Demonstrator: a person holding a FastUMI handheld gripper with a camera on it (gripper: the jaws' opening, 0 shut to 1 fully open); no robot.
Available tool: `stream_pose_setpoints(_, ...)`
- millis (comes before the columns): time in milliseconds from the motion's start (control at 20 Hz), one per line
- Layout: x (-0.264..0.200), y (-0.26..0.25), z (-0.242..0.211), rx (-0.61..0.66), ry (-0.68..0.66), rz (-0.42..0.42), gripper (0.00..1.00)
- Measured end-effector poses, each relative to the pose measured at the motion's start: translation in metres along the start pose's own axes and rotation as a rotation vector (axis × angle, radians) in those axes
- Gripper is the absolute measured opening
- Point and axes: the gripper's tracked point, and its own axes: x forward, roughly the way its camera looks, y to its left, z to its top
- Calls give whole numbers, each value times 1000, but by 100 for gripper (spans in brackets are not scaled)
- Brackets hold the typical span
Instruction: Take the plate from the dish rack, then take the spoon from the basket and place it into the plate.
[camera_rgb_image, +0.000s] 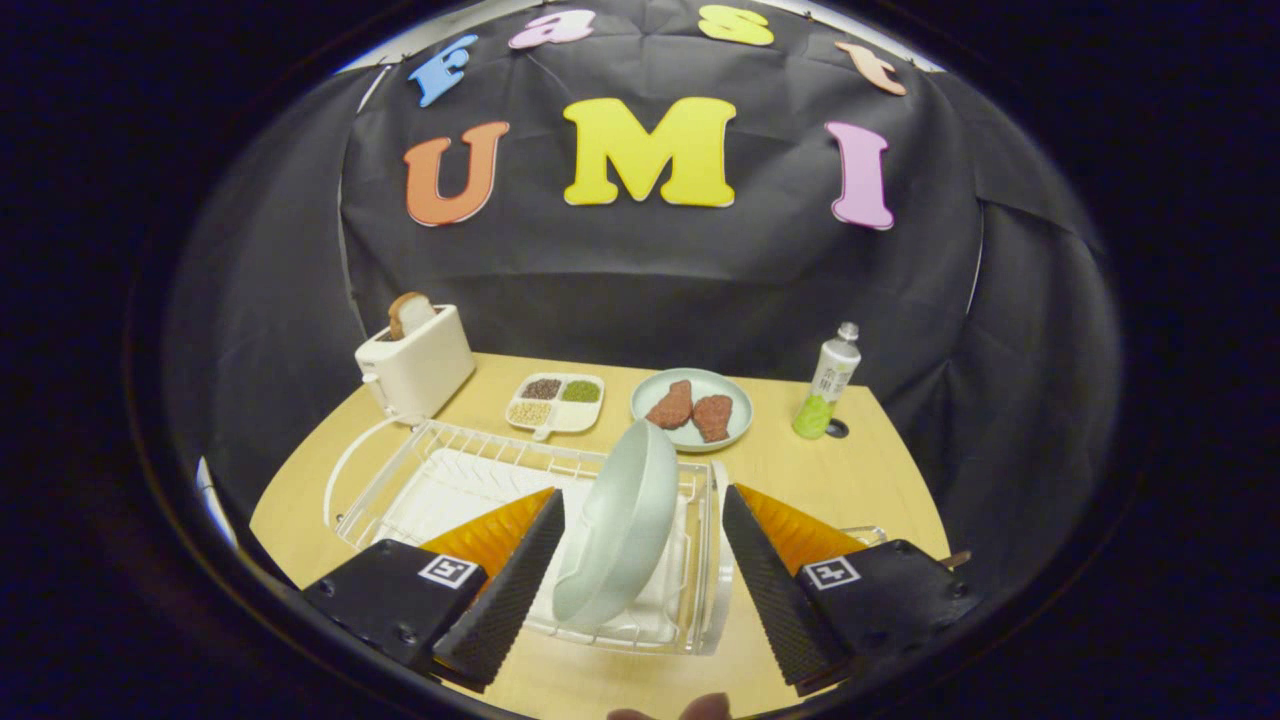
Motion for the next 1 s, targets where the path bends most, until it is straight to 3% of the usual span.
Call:
stream_pose_setpoints(200, 29, 11, -10, 113, 114, 38, 99)
stream_pose_setpoints(700, 52, 9, -16, 159, 200, -27, 67)
stream_pose_setpoints(800, 55, 9, -20, 174, 216, -36, 56)
stream_pose_setpoints(850, 54, 7, -20, 182, 218, -52, 46)
stream_pose_setpoints(1000, 51, 3, -21, 182, 229, -109, 39)
